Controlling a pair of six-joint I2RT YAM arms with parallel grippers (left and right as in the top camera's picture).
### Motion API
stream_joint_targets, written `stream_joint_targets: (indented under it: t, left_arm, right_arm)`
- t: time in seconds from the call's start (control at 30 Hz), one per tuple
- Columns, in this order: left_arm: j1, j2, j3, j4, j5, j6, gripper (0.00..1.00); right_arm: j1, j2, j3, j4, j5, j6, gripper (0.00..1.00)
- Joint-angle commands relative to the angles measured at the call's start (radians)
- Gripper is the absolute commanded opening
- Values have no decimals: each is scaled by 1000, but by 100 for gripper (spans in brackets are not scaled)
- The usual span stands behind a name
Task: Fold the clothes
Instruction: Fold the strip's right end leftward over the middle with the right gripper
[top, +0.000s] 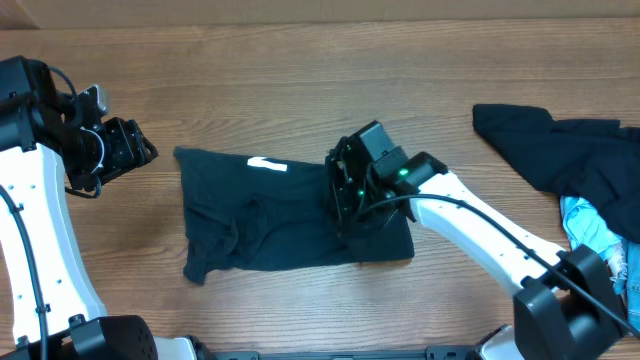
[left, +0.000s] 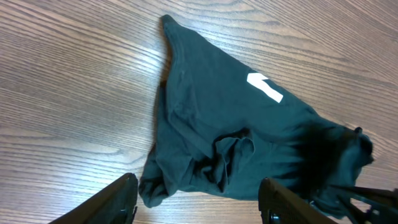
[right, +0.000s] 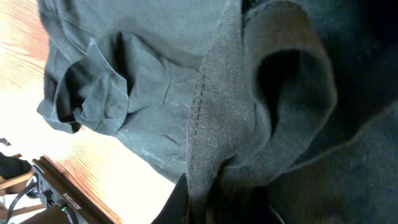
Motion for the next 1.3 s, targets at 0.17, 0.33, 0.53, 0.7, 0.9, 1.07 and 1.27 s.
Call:
stream_joint_targets:
  t: [0.17, 0.33, 0.53, 0.7, 0.9, 1.07, 1.27]
  left_arm:
    - [-2, -12, 23, -6, 11, 23, 66]
    - [-2, -12, 23, -3, 11, 23, 68]
    - [-2, -11, 23, 16, 11, 22, 70]
    - [-2, -11, 23, 11, 11, 23, 70]
    - [-2, -11, 23, 4, 10, 23, 71]
    - [-2, -11, 23, 10, 1, 23, 82]
    - [-2, -11, 23, 28, 2, 23, 82]
  right_arm:
    - [51, 46, 15, 176, -120, 159, 64]
    - [-83, -34, 15, 84, -129, 124, 37]
    - [-151, 68, -120, -4, -51, 167, 4]
    - [3, 135, -130, 247, -254, 180, 4]
    - [72, 60, -70, 312, -348, 74, 4]
    - [-185, -80, -69, 104, -163, 91, 4]
    - [-297, 66, -92, 94, -92, 146, 4]
